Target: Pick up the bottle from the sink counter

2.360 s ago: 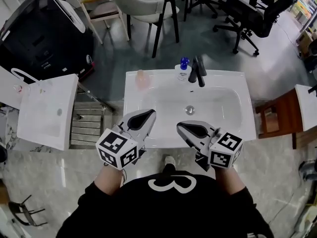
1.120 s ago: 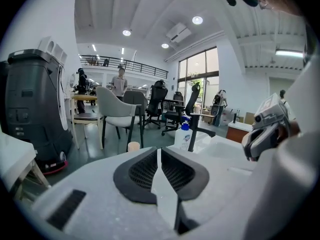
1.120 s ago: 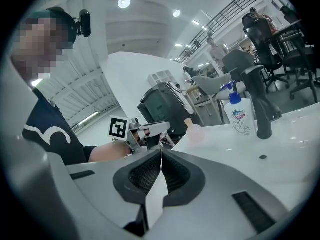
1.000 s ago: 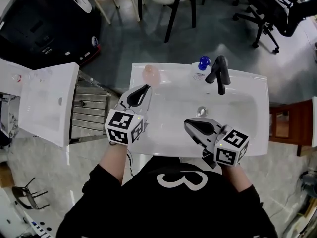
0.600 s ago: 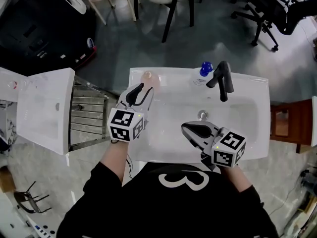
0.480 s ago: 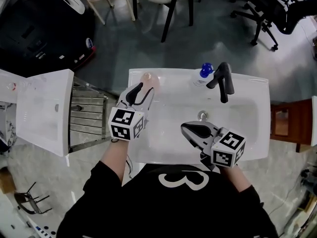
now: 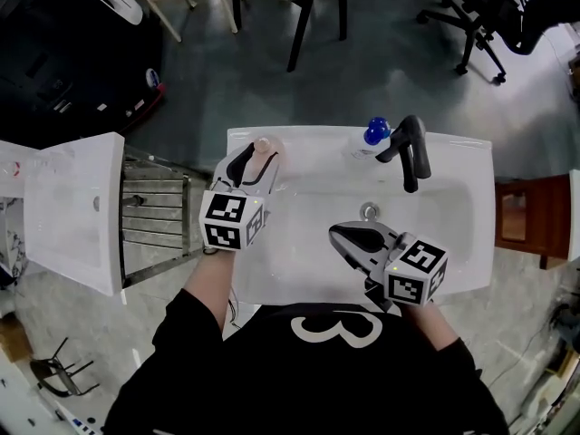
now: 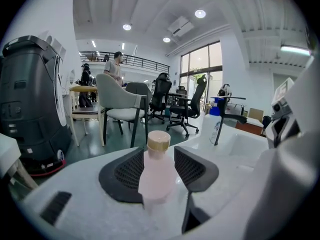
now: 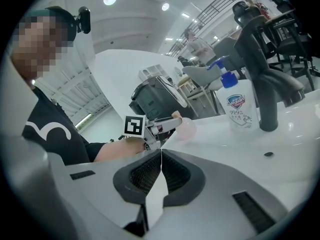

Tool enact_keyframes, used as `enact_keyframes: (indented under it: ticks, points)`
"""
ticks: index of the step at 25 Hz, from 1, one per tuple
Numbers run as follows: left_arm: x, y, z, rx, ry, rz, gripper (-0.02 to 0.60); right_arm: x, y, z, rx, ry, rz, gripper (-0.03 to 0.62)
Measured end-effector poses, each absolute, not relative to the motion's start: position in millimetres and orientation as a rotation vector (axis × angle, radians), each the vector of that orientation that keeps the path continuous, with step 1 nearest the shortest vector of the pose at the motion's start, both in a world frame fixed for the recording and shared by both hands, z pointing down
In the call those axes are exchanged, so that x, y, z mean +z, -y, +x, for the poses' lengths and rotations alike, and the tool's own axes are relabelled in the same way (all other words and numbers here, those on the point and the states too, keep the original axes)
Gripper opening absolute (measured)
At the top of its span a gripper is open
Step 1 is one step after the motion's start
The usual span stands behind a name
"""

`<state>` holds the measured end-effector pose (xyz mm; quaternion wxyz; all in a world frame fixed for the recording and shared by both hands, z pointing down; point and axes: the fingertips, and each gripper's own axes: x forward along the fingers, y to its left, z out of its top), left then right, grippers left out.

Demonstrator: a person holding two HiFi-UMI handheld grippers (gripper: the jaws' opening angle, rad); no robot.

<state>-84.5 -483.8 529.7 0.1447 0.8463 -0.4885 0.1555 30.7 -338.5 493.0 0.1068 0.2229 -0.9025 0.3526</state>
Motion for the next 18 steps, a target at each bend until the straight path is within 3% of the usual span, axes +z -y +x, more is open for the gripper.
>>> enact_keyframes:
  ticks: [18]
  points:
    - [529.5,494.1,-82.7,0.472,1.448,2.465,0.169,500.7,337.8,36.6,1.076,2.64,0.689,0.014]
